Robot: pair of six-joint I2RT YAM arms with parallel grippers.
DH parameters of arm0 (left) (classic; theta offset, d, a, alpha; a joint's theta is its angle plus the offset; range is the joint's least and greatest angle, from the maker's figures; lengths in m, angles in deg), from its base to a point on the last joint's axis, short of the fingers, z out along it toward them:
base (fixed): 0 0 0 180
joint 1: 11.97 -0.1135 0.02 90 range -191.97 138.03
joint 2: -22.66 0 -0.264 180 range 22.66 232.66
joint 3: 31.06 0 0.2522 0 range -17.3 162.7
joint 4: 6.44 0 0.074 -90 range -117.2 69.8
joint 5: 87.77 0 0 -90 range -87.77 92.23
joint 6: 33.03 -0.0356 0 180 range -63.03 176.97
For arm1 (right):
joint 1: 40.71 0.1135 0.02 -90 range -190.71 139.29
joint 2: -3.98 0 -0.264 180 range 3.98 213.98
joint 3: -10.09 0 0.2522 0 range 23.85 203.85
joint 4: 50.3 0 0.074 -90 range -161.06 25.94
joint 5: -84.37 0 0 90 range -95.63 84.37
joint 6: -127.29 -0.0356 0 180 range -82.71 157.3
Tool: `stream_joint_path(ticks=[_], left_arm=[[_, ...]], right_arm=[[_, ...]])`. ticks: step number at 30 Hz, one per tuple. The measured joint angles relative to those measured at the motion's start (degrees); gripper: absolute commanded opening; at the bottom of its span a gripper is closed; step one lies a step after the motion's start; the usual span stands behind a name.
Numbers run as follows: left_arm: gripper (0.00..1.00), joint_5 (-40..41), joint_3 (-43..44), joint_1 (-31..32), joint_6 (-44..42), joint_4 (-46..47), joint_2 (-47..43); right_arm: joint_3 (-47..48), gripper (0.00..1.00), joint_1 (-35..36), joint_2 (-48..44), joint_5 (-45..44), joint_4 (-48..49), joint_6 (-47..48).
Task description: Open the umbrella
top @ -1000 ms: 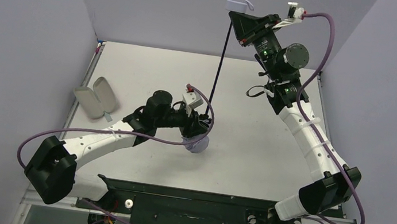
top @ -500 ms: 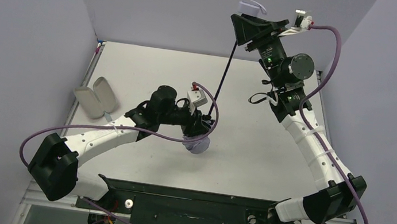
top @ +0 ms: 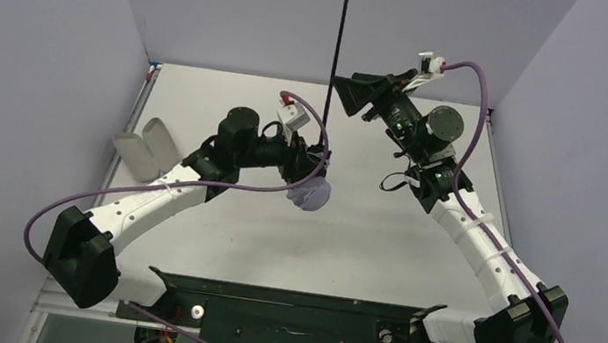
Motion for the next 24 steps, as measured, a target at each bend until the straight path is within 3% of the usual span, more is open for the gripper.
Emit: stream_joint_path(ticks=[14, 24], left_arm=[[0.00, -6.3, 2.4, -3.0, 6.7, 5.6, 0.6], [0.00, -8.7, 4.7, -2.8, 6.6, 5.5, 0.8]], right_arm=[[-4.2, 0.58, -0.9, -1.8, 13.0, -7.6, -0.1], [-6.1, 0.43, 0.8, -1.8, 16.7, -11.8, 2.3]])
